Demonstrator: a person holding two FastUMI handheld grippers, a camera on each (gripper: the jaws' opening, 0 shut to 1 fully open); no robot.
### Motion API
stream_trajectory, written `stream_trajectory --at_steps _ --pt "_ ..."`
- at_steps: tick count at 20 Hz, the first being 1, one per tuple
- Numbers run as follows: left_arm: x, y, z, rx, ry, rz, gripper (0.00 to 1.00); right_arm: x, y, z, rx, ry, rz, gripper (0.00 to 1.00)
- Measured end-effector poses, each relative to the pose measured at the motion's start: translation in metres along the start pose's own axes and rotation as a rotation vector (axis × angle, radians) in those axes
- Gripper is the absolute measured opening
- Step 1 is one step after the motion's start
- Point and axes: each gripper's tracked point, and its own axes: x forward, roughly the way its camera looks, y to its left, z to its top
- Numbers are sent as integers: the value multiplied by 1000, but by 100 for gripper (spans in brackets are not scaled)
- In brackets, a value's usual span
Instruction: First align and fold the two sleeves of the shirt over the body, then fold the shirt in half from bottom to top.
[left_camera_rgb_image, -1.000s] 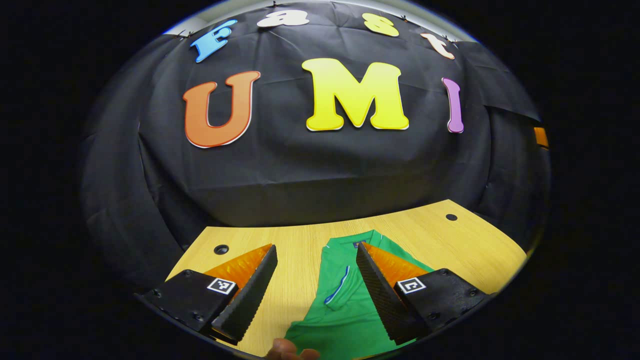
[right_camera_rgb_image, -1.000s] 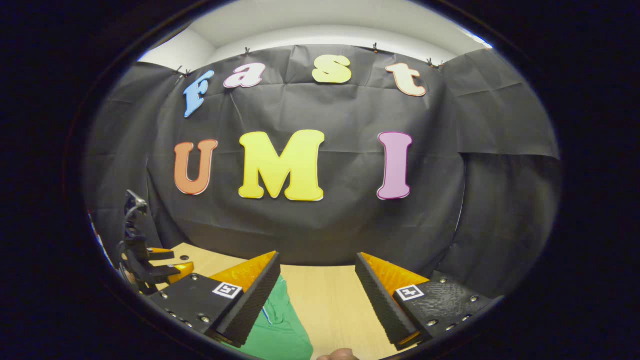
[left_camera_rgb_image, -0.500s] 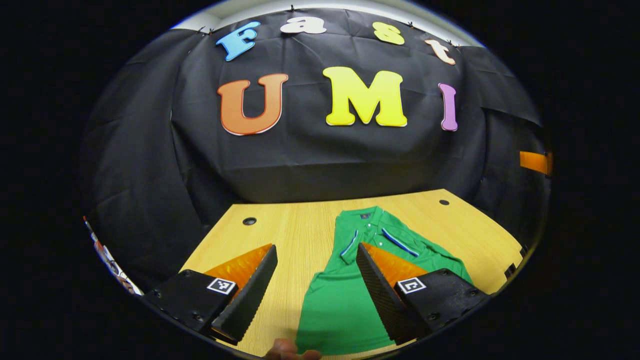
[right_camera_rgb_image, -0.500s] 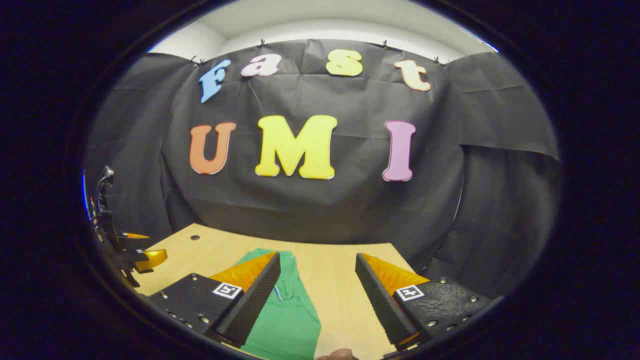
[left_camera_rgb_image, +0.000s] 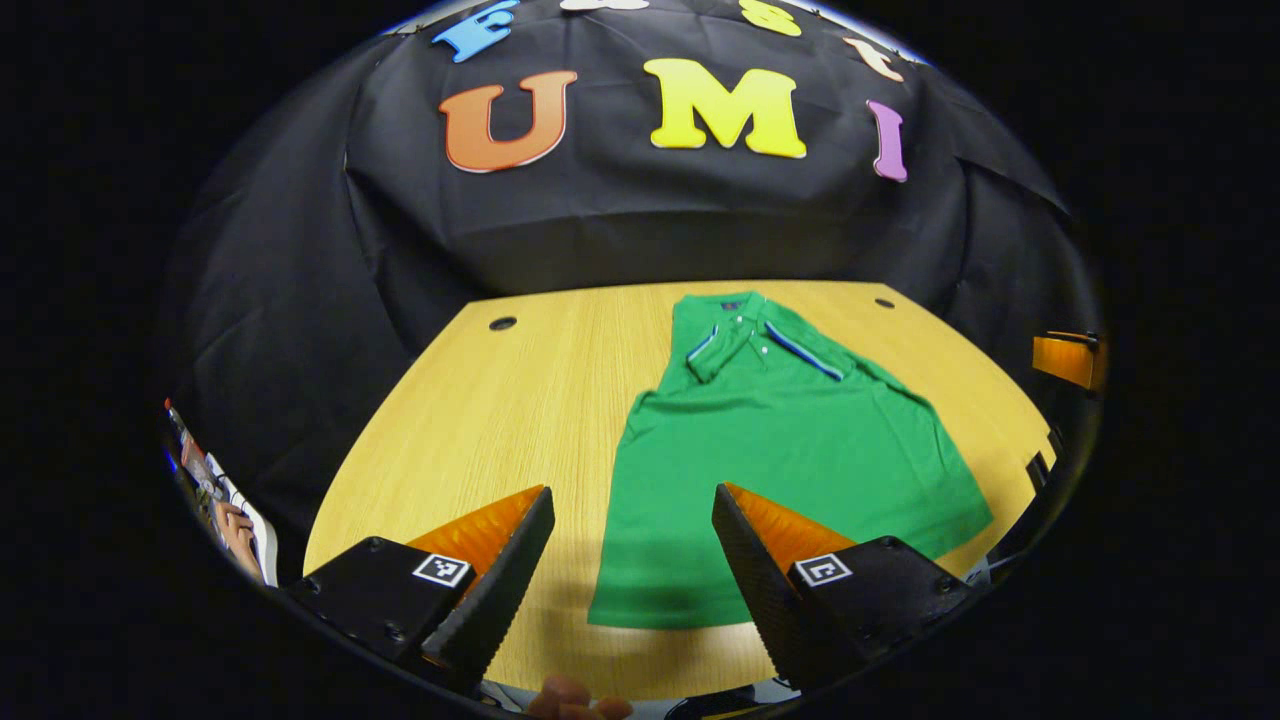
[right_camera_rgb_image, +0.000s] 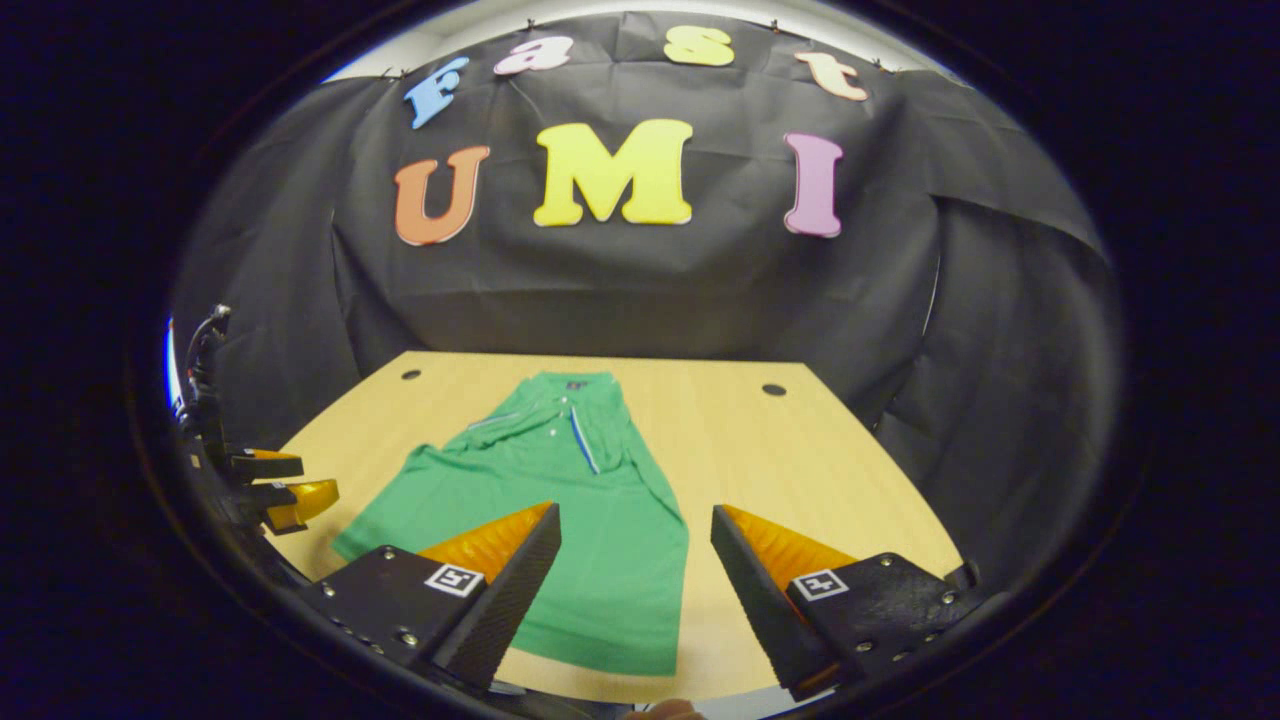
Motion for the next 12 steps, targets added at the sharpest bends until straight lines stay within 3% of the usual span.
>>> stream_trajectory --at_steps 7,12 --pt "10 1 -74 20 161 6 100 17 3 -86 -15 194 15 96" --pt "22 -3 -84 15 201 4 100 25 -5 -132 -9 308 -5 96"
